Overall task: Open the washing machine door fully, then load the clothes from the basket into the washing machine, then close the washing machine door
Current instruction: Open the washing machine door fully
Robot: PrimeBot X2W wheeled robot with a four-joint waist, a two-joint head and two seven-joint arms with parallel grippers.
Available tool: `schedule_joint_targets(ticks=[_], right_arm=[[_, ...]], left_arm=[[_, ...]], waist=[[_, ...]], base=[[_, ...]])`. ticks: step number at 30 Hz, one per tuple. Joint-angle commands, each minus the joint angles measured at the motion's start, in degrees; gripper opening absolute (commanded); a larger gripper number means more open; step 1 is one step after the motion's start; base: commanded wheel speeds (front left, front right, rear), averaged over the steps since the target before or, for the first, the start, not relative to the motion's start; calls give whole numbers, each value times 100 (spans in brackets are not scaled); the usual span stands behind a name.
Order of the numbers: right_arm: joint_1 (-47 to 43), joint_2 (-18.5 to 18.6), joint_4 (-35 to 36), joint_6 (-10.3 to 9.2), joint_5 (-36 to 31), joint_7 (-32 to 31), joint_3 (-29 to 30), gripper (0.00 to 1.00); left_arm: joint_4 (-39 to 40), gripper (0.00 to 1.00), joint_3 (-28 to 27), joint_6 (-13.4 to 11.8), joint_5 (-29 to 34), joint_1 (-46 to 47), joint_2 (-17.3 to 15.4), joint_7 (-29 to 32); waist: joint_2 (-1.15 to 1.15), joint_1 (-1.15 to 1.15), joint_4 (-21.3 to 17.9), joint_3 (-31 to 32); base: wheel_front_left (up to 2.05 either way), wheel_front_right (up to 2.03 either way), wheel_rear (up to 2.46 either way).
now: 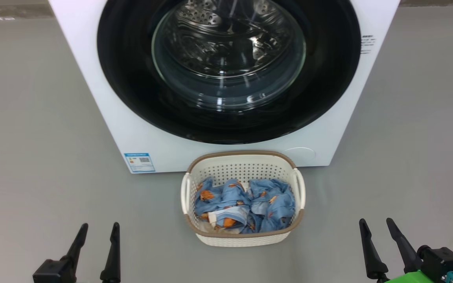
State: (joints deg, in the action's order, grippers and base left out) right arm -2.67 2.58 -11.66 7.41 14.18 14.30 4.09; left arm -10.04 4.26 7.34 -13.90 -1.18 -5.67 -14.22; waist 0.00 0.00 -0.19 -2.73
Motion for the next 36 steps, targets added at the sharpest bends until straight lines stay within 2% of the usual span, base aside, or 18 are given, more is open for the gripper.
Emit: schedule_joint_targets(ticks=[1, 15, 22, 36], right_arm=[[58, 48, 156, 8, -55, 70, -152, 100], [88, 39, 121, 8, -69, 70, -174, 100], [96, 36, 110, 8, -80, 70, -173, 100], [109, 33, 108, 8, -60, 70, -161, 100]], left_arm=[[99, 100, -194, 14, 45, 188, -63, -78], [109, 100, -199, 14, -40, 199, -65, -78], [142, 100, -190, 14, -381, 209, -34, -78], [173, 100, -140, 14, -471, 216, -53, -78]], waist=[[0, 0, -2, -8], [0, 0, -42, -35], [0, 0, -61, -27], [0, 0, -100, -54]], base=[[98, 98, -196], [121, 121, -242], [105, 105, -210], [28, 28, -56]])
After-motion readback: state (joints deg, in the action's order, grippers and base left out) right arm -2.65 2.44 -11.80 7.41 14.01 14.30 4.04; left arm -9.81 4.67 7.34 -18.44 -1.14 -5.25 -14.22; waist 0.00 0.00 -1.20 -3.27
